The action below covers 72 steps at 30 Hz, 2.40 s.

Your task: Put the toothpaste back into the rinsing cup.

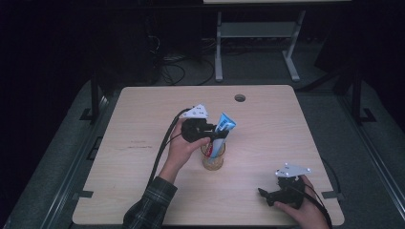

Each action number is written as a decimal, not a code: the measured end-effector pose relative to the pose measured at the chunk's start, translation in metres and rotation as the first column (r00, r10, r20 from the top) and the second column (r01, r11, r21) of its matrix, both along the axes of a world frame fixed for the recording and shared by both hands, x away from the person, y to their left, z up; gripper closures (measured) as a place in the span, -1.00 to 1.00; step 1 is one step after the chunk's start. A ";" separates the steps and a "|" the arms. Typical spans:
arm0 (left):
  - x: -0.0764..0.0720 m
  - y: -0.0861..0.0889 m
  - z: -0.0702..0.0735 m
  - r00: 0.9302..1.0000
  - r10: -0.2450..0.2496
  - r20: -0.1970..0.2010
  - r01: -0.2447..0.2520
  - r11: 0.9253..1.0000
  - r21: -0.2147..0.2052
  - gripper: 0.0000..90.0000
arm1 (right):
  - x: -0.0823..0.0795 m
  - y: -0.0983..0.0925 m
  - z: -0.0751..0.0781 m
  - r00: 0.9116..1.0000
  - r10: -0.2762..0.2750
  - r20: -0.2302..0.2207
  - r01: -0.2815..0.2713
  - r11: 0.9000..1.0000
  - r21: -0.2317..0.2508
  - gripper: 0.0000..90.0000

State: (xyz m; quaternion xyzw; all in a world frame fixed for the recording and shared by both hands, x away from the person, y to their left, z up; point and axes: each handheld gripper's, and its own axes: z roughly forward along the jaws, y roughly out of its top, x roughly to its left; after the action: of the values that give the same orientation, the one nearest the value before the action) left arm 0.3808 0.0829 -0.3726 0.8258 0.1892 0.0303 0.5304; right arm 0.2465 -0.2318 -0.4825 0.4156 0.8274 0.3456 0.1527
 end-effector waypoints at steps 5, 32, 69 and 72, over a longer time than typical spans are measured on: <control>-0.002 0.002 -0.002 1.000 0.001 0.003 -0.001 1.000 0.010 0.59 | 0.000 0.000 0.000 1.000 0.000 0.000 0.000 1.000 0.000 -1.00; 0.000 0.010 0.001 0.998 0.063 -0.023 -0.062 0.997 0.040 -0.37 | 0.000 0.000 0.000 1.000 0.000 0.001 0.000 1.000 0.000 -1.00; -0.022 0.072 0.012 0.975 0.213 0.060 -0.220 0.965 0.142 -0.46 | -0.001 0.000 0.000 1.000 0.002 0.000 -0.002 1.000 0.002 -1.00; -0.026 0.079 0.010 0.973 0.223 0.063 -0.230 0.961 0.154 -0.46 | -0.002 0.000 0.000 1.000 0.002 -0.001 -0.002 1.000 0.003 -1.00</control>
State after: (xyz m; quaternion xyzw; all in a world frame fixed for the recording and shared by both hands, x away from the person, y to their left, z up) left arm 0.3546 0.1615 -0.3624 0.8378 0.2673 0.1243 0.4596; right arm 0.2449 -0.2319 -0.4826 0.4149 0.8275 0.3467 0.1515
